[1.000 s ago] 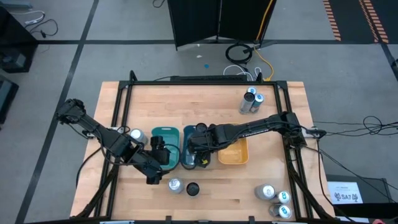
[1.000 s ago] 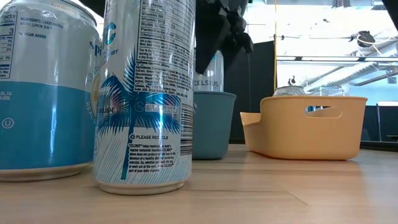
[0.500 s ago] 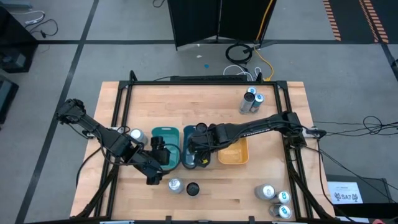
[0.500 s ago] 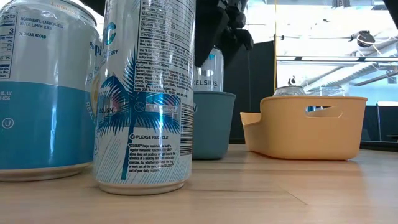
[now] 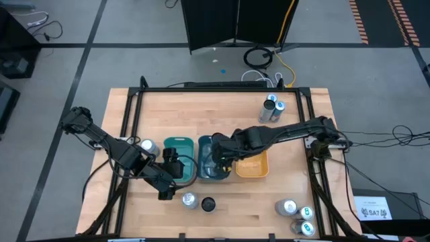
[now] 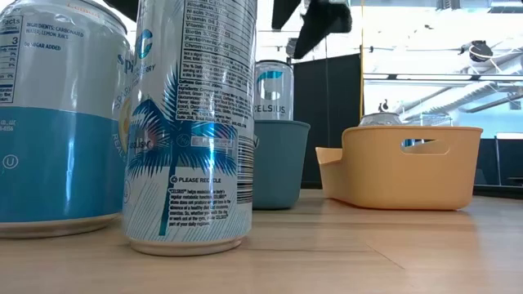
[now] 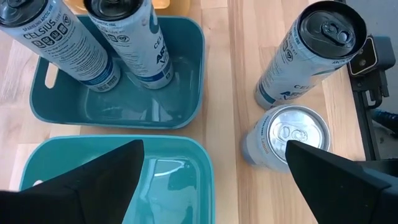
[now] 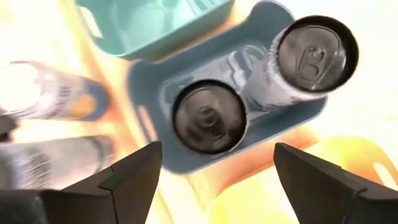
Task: Sort soda cans
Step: Put the black soda can into the blue bin
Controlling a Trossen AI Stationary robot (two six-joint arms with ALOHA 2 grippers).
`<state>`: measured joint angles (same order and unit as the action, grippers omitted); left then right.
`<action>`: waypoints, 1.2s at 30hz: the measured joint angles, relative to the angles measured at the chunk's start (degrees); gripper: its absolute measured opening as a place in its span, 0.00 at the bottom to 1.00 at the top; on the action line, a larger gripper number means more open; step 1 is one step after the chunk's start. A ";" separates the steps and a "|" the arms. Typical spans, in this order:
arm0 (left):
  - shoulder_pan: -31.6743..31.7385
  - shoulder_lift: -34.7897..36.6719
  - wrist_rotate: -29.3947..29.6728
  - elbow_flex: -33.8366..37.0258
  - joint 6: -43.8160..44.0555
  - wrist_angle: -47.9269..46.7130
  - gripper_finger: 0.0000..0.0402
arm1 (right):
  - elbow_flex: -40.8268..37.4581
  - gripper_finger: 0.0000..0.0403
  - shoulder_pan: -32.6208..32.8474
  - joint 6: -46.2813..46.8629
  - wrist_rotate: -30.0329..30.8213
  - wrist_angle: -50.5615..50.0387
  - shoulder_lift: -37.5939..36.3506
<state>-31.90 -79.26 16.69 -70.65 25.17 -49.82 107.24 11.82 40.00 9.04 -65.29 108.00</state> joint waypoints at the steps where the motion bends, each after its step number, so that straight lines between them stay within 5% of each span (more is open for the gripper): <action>1: 0.00 0.00 0.00 0.00 0.00 0.02 1.00 | 0.04 0.75 0.52 0.34 -0.02 0.06 -0.86; 15: 0.00 0.00 0.02 0.00 7.98 5.83 1.00 | 0.06 0.75 10.63 5.61 0.04 0.26 -4.25; 24: 0.00 0.00 0.09 0.00 7.54 15.15 1.00 | 0.06 0.75 19.32 10.28 10.15 -1.71 -3.30; 36: -1.63 -3.65 -5.53 -2.11 7.57 25.00 1.00 | 0.04 0.75 26.98 16.52 13.09 -1.36 -3.07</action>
<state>-33.53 -82.92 11.16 -72.76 32.73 -24.83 107.28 38.80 56.53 22.13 -66.65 104.92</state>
